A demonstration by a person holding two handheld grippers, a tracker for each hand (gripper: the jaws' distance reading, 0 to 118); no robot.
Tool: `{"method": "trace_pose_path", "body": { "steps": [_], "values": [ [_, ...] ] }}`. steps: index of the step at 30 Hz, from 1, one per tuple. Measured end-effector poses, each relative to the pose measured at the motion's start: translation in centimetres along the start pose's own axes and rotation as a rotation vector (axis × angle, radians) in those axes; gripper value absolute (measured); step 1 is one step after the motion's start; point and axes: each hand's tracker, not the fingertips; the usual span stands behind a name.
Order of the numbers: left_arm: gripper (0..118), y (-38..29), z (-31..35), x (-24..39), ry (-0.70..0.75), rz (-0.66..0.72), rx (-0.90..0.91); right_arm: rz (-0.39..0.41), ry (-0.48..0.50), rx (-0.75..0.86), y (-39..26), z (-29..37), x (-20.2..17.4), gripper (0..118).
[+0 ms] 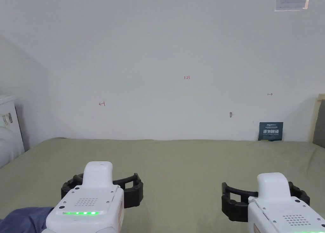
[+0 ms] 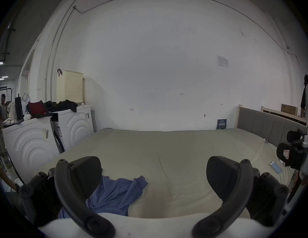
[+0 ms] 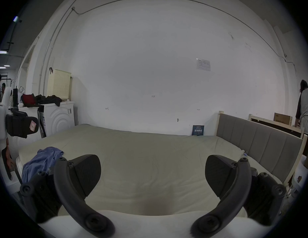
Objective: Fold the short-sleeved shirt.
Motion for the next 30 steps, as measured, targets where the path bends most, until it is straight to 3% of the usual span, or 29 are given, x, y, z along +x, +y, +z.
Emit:
{"method": "trace_pose_path", "body": {
  "steps": [1, 2, 3, 4, 5, 7, 10, 17, 22, 30],
  "values": [
    [97, 0.0, 0.1, 0.0, 0.002, 0.001, 0.0, -0.007, 0.001, -0.006, 0.0, 0.1, 0.1, 114],
    [63, 0.0, 0.2, 0.0, -0.003, 0.0, 0.001, -0.014, 0.013, -0.008, 0.0, 0.2, -0.1, 90],
    [0, -0.1, 0.2, 0.0, -0.004, 0.004, 0.003, -0.016, 0.005, 0.002, 0.0, 0.3, -0.1, 9],
    [0, -0.2, 0.0, -0.1, -0.001, 0.017, -0.006, 0.0, -0.065, 0.009, 0.0, 0.1, -0.3, 0],
    [0, -0.3, -0.1, -0.3, -0.001, 0.032, 0.012, -0.016, -0.093, 0.034, -0.4, 0.1, -0.8, 0],
    [0, -0.2, -0.2, -0.7, -0.005, 0.05, -0.022, -0.039, -0.026, -0.003, 0.2, 0.1, -0.7, 0],
    [0, -0.4, -0.4, -0.8, -0.002, 0.039, -0.015, -0.011, -0.06, 0.008, -0.1, 0.0, -0.8, 0],
    [0, -0.5, 0.2, -1.9, 0.006, 0.039, -0.02, -0.009, -0.034, -0.006, 0.0, -0.5, -1.5, 0],
    [0, -0.7, 1.5, -5.5, 0.088, 0.035, -0.033, -0.023, 0.072, -0.017, -0.2, -1.6, -4.4, 0],
    [0, -1.5, 5.8, -13.9, 0.319, 0.041, -0.07, -0.029, 0.3, -0.005, 0.1, -3.3, -13.2, 0]
  ]
}}
